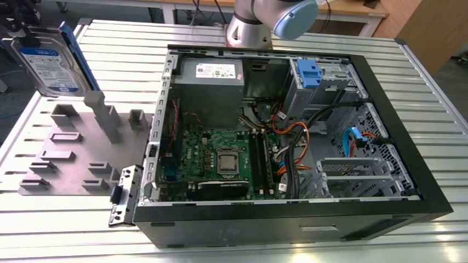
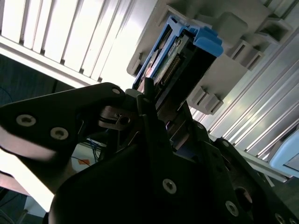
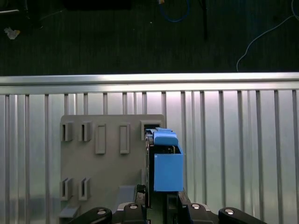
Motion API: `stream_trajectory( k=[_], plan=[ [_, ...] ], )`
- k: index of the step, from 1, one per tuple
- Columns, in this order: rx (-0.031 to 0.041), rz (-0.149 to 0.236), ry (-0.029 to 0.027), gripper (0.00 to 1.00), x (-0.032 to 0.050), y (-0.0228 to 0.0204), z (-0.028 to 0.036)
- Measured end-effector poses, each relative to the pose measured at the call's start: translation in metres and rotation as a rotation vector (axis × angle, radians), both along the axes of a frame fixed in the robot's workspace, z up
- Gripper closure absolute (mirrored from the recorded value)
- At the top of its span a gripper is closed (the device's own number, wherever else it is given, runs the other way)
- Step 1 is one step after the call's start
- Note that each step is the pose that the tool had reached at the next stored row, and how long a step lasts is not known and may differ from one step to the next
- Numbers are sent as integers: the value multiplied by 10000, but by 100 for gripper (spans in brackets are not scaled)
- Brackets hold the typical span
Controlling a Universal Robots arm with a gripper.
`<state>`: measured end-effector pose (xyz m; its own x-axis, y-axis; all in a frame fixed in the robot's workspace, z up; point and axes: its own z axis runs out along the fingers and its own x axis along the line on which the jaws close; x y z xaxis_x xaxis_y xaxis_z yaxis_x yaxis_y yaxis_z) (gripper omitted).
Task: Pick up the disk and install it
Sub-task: 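Pick up the disk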
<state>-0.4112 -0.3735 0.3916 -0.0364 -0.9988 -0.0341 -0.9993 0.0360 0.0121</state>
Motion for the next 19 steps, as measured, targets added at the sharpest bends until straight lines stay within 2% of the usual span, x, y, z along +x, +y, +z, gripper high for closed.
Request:
stream_trajectory(
  k=[19],
  plan=[
    [0,0,0,65,0,0,162]
  ],
)
